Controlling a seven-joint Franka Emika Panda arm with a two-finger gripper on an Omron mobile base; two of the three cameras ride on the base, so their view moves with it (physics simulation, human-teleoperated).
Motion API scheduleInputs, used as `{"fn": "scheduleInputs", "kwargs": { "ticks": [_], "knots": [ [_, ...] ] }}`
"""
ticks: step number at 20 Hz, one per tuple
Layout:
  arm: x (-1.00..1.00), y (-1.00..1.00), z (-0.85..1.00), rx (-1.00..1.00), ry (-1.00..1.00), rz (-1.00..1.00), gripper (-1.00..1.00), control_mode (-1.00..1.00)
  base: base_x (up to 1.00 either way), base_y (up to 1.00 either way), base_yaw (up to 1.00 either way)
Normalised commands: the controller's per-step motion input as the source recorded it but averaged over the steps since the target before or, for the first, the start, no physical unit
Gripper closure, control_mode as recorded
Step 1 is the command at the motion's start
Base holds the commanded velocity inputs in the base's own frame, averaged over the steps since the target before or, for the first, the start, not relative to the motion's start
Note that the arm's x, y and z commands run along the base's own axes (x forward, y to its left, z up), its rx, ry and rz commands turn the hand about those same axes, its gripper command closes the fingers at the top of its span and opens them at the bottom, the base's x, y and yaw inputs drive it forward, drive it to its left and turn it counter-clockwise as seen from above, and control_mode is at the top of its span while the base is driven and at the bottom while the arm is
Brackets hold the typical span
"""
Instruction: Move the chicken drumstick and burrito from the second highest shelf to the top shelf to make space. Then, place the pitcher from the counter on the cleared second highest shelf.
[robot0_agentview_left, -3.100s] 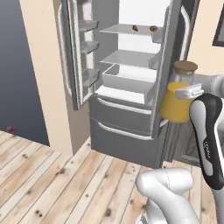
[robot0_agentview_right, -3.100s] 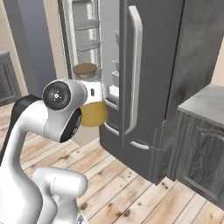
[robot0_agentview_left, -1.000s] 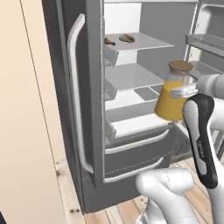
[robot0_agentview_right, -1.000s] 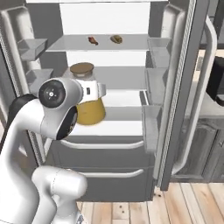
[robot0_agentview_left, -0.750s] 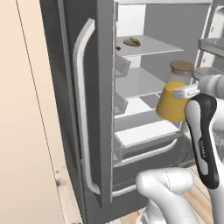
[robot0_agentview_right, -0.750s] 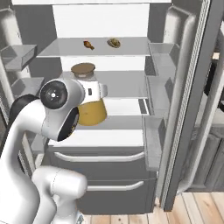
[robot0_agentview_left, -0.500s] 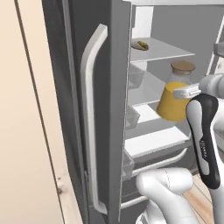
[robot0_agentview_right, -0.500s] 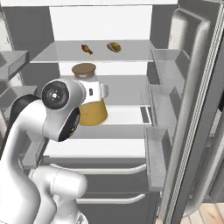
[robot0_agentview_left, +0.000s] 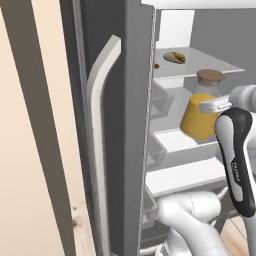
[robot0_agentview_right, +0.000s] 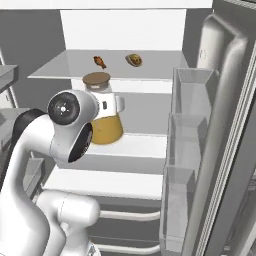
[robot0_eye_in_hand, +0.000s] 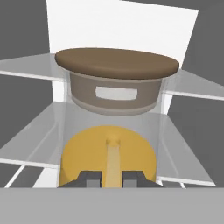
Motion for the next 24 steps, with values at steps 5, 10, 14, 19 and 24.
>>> {"fn": "scheduleInputs", "kwargs": {
  "ticks": [5, 10, 14, 19, 24],
  "knots": [
    [0.02, 0.00, -0.08, 0.00, 0.00, 0.01, 1.00, -1.00, 0.24, -0.13, 0.15],
    [0.06, 0.08, -0.55, -0.05, -0.03, 0.00, 1.00, -1.00, 0.00, 0.00, 0.00],
    [0.05, 0.15, -0.53, 0.00, -0.07, -0.01, 1.00, -1.00, 0.00, 0.00, 0.00],
    [0.18, 0.20, -0.39, 0.00, -0.06, -0.01, 1.00, -1.00, 0.00, 0.00, 0.00],
    [0.42, 0.02, -0.08, 0.00, 0.04, 0.00, 1.00, -1.00, 0.00, 0.00, 0.00]
  ]
}}
